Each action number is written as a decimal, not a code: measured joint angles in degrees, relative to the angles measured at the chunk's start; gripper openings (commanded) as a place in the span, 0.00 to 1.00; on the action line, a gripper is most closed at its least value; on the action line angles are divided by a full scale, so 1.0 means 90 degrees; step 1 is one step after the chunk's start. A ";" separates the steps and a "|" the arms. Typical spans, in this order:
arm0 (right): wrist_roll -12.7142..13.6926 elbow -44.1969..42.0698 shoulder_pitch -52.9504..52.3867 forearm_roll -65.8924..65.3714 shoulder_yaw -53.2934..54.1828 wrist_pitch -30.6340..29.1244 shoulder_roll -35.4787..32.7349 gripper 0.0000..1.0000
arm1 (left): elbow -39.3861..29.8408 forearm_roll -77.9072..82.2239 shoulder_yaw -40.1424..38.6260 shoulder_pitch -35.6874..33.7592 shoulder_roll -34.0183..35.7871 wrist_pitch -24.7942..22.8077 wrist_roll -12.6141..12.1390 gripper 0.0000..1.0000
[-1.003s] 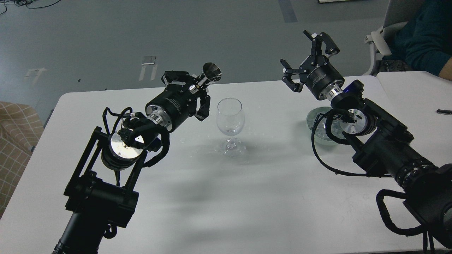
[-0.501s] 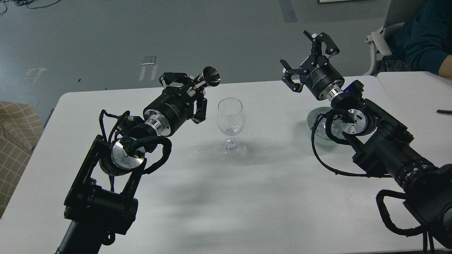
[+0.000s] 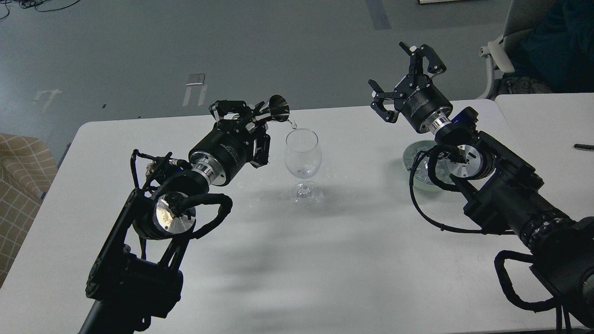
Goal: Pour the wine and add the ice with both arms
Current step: 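Tilt the jigger over the wine glass to pour with the left gripper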
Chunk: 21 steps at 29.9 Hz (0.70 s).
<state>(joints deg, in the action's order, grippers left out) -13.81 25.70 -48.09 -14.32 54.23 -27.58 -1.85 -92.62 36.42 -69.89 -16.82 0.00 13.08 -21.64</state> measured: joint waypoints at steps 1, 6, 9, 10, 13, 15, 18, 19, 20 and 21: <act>-0.0003 0.0003 0.0001 0.0000 0.0000 0.0000 -0.0001 1.00 | 0.0000 0.0038 0.0003 0.0001 0.0000 0.0000 0.0028 0.03; -0.0008 0.0005 0.0010 0.0000 0.0000 0.0000 -0.0009 1.00 | -0.0003 0.0331 0.0016 0.0021 0.0000 0.0006 0.0092 0.03; -0.0009 0.0006 0.0012 0.0000 0.0000 0.0000 -0.0007 1.00 | -0.0003 0.0491 0.0017 0.0069 0.0000 0.0009 0.0108 0.03; -0.0009 0.0006 0.0012 0.0000 0.0000 0.0000 -0.0007 1.00 | -0.0003 0.0538 0.0016 0.0084 0.0000 0.0009 0.0120 0.03; -0.0009 0.0006 0.0012 0.0000 0.0000 0.0000 -0.0007 1.00 | -0.0006 0.0702 0.0013 0.0120 0.0000 0.0009 0.0141 0.03; -0.0009 0.0006 0.0012 0.0000 0.0000 0.0000 -0.0007 1.00 | -0.0021 0.0829 0.0013 0.0134 0.0000 0.0009 0.0144 0.03; -0.0009 0.0006 0.0012 0.0000 0.0000 0.0000 -0.0007 1.00 | -0.0044 0.0974 0.0013 0.0140 0.0000 0.0009 0.0145 0.03; -0.0009 0.0006 0.0012 0.0000 0.0000 0.0000 -0.0007 1.00 | -0.0052 0.1013 0.0015 0.0142 0.0000 0.0009 0.0146 0.03; -0.0009 0.0006 0.0013 0.0000 0.0000 0.0000 -0.0007 1.00 | -0.0057 0.1052 0.0017 0.0146 0.0000 0.0010 0.0146 0.03; -0.0009 0.0006 0.0016 0.0000 0.0000 0.0000 -0.0007 1.00 | -0.0061 0.1085 0.0018 0.0150 0.0000 0.0011 0.0146 0.03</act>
<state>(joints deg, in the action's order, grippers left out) -13.89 25.75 -47.95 -14.32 54.23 -27.58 -1.92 -93.17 46.18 -69.72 -15.47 0.00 13.18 -20.32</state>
